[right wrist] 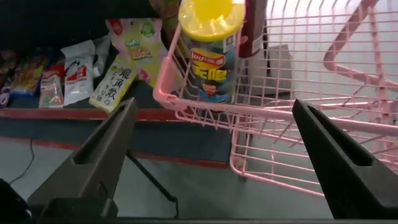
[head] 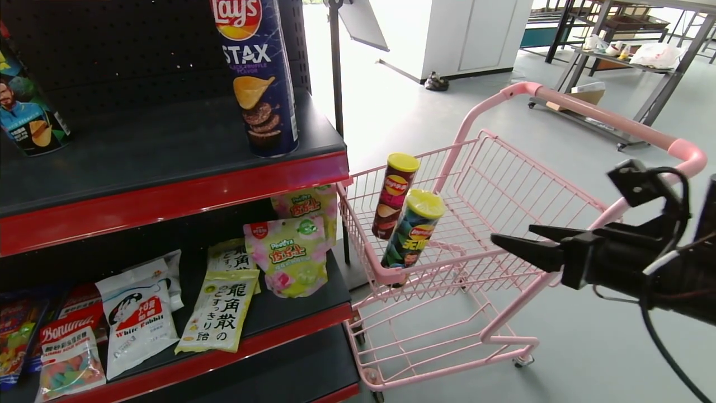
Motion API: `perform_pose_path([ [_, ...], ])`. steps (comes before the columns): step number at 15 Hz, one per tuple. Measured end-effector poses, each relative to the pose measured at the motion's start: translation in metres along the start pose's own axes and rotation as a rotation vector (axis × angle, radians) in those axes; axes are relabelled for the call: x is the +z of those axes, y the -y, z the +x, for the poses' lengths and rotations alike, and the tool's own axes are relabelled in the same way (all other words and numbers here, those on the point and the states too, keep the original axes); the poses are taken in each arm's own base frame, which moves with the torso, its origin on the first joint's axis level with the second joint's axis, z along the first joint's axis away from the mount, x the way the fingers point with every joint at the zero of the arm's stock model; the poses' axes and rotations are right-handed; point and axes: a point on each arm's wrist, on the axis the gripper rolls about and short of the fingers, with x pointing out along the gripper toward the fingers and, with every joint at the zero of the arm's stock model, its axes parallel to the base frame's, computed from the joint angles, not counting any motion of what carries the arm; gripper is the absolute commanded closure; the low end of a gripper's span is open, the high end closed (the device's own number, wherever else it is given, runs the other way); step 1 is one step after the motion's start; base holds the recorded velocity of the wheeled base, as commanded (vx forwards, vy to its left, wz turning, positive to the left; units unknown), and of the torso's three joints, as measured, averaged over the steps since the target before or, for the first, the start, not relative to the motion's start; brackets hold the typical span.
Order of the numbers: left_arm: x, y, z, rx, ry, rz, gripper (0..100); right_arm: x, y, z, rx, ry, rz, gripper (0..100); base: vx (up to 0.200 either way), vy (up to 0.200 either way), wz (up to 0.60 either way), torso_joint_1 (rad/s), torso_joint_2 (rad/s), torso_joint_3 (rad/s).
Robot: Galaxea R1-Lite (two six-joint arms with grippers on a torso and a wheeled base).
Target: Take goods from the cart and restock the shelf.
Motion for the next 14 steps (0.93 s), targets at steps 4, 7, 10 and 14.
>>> perform_pose_path([
  [4, 0.0, 0.0, 0.0, 0.0, 0.0, 0.0, 0, -0.012, -0.007, 0.049, 0.077, -0.095, 0.013, 0, 0.0, 0.0, 0.0, 0.0, 0.0, 0.0],
  [7, 0.0, 0.0, 0.0, 0.0, 0.0, 0.0, 0, -0.014, -0.006, 0.076, 0.085, -0.118, 0.013, 0, 0.0, 0.0, 0.0, 0.0, 0.0, 0.0],
  [10, 0.0, 0.0, 0.0, 0.0, 0.0, 0.0, 0, -0.012, -0.002, 0.106, 0.085, -0.123, 0.008, 0, 0.0, 0.0, 0.0, 0.0, 0.0, 0.0],
  [14, 0.0, 0.0, 0.0, 0.0, 0.0, 0.0, 0, -0.016, 0.005, 0.138, 0.073, -0.135, 0.008, 0, 0.0, 0.0, 0.0, 0.0, 0.0, 0.0],
])
